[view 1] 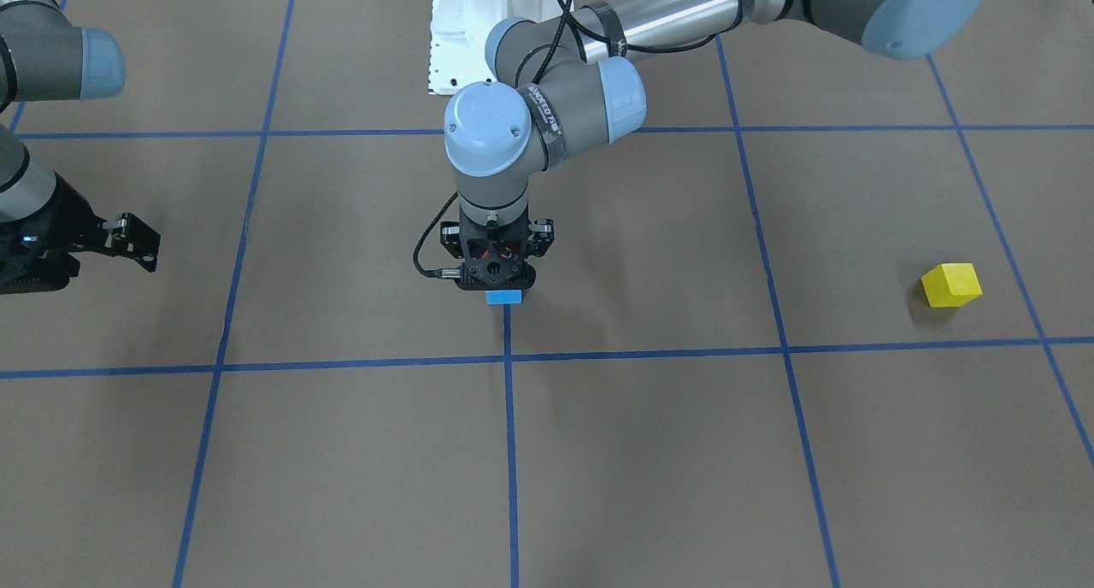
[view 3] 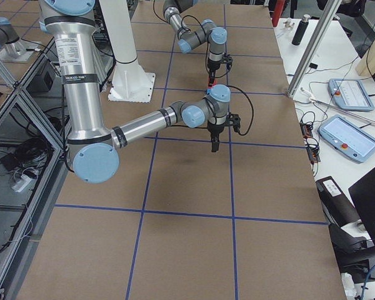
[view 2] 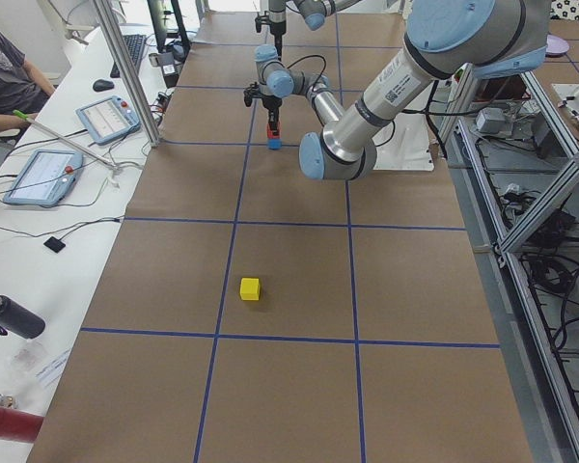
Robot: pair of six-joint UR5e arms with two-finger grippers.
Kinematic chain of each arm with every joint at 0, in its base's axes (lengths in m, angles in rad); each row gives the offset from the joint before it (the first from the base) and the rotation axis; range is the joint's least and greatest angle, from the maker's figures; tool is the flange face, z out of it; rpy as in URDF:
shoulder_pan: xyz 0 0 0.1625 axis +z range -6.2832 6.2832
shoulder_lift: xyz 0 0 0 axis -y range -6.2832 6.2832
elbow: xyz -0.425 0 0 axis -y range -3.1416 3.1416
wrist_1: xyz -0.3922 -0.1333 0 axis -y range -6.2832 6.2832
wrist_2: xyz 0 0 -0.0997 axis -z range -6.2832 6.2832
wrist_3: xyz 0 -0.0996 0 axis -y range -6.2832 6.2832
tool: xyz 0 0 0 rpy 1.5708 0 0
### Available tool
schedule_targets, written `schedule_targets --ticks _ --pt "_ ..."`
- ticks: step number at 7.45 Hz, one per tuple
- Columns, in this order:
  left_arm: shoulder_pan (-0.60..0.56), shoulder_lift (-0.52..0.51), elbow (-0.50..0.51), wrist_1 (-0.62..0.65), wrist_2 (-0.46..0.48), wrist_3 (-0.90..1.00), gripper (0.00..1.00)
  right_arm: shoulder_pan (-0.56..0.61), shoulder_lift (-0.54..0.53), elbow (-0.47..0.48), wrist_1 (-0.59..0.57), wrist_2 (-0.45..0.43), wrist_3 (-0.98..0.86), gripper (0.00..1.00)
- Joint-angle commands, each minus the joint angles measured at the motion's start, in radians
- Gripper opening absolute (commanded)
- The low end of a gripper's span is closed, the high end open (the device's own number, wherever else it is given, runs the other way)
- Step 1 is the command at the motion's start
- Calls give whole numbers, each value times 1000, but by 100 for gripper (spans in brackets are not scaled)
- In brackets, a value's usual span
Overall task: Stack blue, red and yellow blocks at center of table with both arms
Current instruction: 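Lower the red cube onto the blue cube and open the left gripper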
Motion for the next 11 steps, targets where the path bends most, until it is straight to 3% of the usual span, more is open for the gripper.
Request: schedule_targets --ticks 1,8,9,10,11 --pt "0 1 1 -3 1 4 0 1 0 0 0 2 0 100" --pt "-4 7 -7 0 1 9 0 1 0 -2 0 -1 0 100" --pt "-3 7 -7 -1 2 9 4 1 2 -2 0 -1 0 100" --pt "-3 7 -7 -7 7 9 22 1 0 -2 0 -1 0 100" --pt "-3 6 -7 -7 7 7 22 1 2 -2 0 -1 0 100"
